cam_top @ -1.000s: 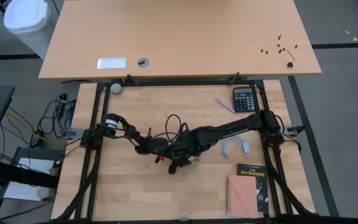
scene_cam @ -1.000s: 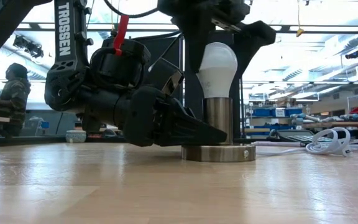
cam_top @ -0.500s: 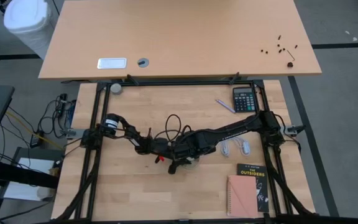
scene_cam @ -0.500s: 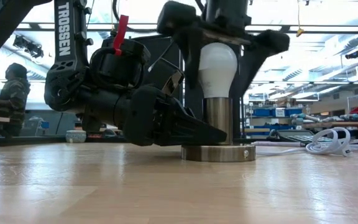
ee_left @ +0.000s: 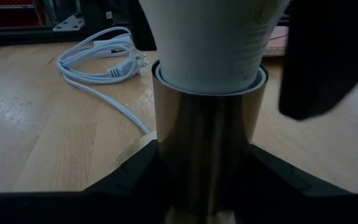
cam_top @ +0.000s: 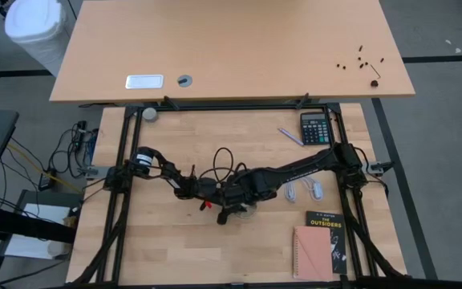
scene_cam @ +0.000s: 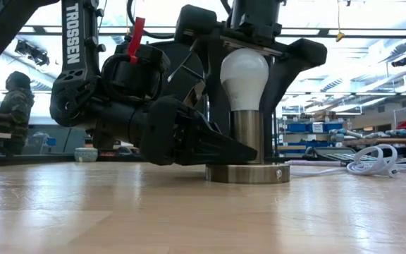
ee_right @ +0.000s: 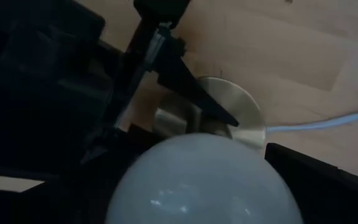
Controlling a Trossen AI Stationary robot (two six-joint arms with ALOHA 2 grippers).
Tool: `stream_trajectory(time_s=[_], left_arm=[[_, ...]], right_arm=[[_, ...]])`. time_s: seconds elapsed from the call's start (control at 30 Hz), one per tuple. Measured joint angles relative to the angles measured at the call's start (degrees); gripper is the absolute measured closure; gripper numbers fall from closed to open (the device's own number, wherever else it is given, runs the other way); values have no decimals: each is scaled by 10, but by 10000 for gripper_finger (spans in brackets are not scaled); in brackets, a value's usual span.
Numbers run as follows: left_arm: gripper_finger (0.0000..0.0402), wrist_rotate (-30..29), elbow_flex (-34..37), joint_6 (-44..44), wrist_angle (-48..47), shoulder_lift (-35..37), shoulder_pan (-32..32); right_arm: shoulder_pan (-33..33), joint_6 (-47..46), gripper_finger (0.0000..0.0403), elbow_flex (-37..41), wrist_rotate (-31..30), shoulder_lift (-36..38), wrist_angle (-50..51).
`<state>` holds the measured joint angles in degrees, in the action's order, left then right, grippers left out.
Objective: Screw lightbulb
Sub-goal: Remove the light bulb from the lamp
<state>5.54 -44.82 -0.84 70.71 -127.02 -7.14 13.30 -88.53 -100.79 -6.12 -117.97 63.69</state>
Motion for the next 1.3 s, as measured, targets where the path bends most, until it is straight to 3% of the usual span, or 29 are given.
stream_trajectory(time_s=[0.53, 0.93, 1.3], left_arm=[[203, -8, 0, -2, 1, 0, 0], [203, -59, 0, 10, 0, 0, -2], [203, -64, -1, 13, -1, 0, -1]], right_arm=[[-3, 6, 102, 0, 5, 0, -9], [-13, 26, 115, 4, 28, -6, -11], [-21, 51, 125, 2, 28, -7, 8]])
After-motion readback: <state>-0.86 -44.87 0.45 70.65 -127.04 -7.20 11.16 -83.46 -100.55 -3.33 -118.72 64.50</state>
